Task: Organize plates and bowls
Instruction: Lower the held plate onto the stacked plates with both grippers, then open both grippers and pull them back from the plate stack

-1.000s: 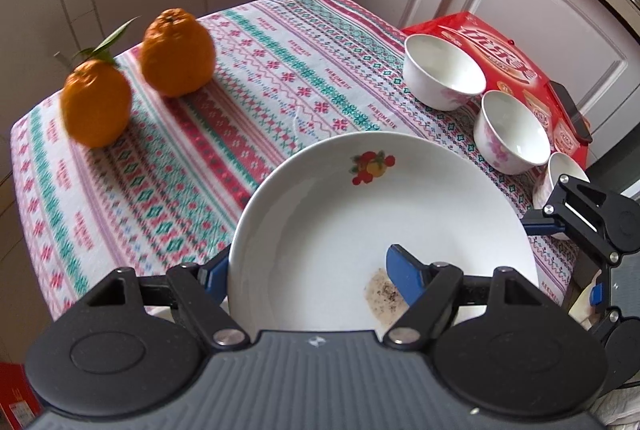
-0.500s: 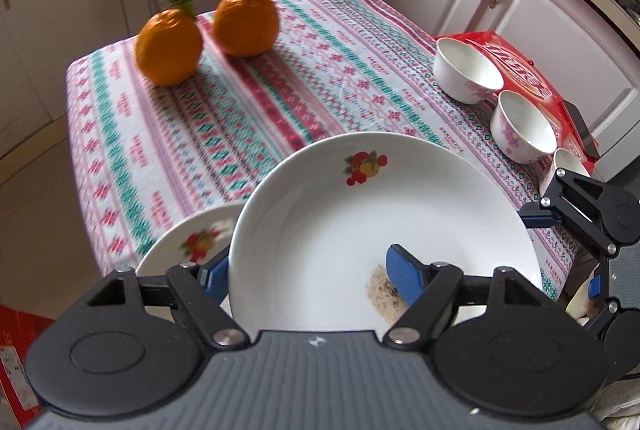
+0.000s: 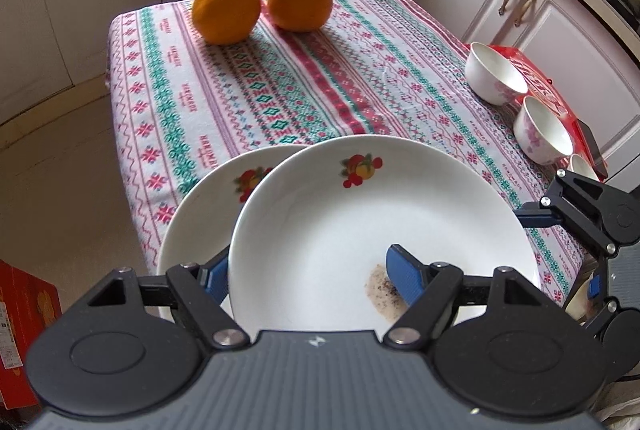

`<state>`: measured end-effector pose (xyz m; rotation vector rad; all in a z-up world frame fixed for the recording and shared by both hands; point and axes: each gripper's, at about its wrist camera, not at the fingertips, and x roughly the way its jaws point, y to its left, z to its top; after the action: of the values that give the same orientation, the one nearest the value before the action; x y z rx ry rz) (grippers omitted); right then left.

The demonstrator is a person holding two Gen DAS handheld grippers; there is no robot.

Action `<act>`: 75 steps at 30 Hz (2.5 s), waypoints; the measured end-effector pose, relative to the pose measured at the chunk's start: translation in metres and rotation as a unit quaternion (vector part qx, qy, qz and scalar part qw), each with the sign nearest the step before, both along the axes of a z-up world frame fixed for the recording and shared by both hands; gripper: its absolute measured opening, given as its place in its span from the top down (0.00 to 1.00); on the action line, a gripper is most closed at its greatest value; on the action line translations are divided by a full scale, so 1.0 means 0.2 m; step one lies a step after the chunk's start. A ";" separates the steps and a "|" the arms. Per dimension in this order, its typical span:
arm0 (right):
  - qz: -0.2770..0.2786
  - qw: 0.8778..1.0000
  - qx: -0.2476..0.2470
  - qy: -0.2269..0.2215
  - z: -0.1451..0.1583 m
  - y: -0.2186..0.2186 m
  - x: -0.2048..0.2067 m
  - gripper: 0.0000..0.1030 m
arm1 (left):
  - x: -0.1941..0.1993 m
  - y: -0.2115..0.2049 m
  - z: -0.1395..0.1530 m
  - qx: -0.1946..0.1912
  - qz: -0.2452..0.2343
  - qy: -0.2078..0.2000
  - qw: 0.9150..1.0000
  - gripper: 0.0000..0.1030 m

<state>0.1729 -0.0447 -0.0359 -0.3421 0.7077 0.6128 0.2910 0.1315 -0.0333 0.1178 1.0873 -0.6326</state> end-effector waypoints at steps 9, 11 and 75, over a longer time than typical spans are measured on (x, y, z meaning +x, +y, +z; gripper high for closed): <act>0.007 1.000 -0.006 0.003 -0.01 0.03 0.01 0.12 | -0.01 0.06 -0.04 -0.003 0.012 0.006 1.000 0.25; 0.008 1.000 -0.008 0.003 -0.01 0.04 0.02 0.12 | -0.01 0.07 -0.04 -0.004 0.013 0.008 1.000 0.25; 0.009 1.000 0.017 -0.003 0.00 0.00 -0.01 0.06 | -0.01 0.20 0.03 0.009 0.049 0.000 0.999 0.14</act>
<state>0.1703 -0.0447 -0.0351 -0.3187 0.6881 0.6392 0.2882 0.1720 -0.0271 0.0793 1.0913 -0.5339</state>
